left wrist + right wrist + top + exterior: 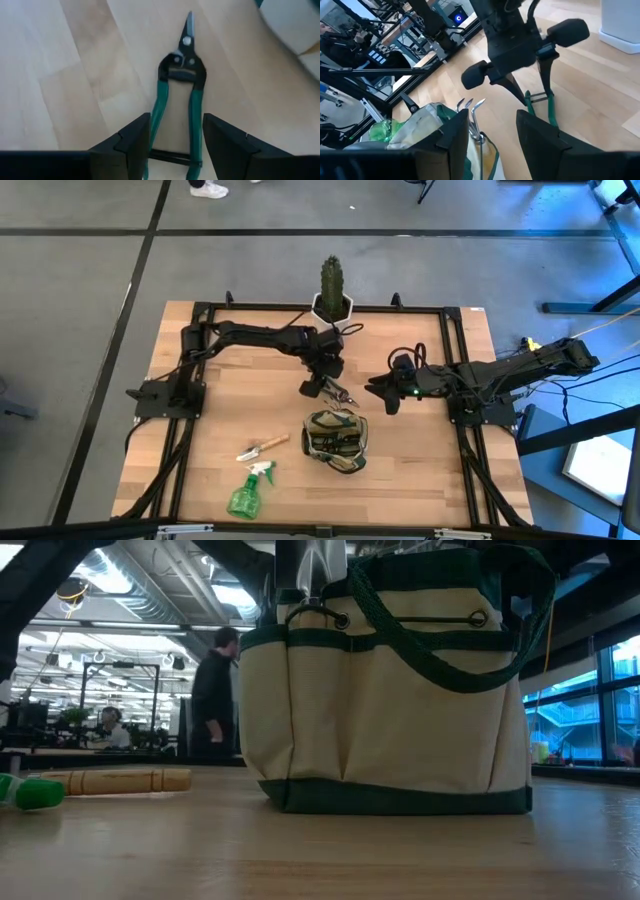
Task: Pick & Place Garden tools in Gardening bag
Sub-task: Put the green fruit pruner into the green gardening bag
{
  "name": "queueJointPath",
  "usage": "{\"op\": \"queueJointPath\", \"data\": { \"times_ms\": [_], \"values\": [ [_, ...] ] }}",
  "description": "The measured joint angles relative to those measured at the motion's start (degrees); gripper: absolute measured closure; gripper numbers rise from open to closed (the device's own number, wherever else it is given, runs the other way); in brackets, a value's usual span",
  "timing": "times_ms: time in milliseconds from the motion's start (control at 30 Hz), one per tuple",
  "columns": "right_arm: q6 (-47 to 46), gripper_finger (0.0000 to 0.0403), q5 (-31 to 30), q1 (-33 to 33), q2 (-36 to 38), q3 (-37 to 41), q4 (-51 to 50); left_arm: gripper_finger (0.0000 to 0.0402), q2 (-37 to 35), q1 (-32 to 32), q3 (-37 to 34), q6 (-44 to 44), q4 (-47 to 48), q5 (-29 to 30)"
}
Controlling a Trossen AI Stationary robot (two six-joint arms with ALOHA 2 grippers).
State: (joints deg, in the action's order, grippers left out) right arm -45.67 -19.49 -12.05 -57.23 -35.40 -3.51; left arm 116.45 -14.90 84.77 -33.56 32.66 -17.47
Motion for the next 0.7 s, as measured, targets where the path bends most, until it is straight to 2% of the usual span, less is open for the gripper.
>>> {"op": "queueJointPath", "data": {
  "times_ms": [200, 333, 700],
  "values": [
    [0.8, 0.0235, 0.0, 0.0, 0.0, 0.0, -0.2, 0.0224, 0.0, 0.1, 0.0, -1.0, -0.1, 2.6],
    [1.2, 0.0235, 0.0, 0.1, 0.0, 0.0, -0.2, 0.0226, 0.8, 0.2, 0.1, -0.2, -2.2, 3.0],
    [1.3, 0.0235, -0.4, 0.2, 0.0, 0.0, 0.0, 0.0228, 3.9, 1.0, -0.1, 1.5, -1.0, 4.5]
  ]
}}
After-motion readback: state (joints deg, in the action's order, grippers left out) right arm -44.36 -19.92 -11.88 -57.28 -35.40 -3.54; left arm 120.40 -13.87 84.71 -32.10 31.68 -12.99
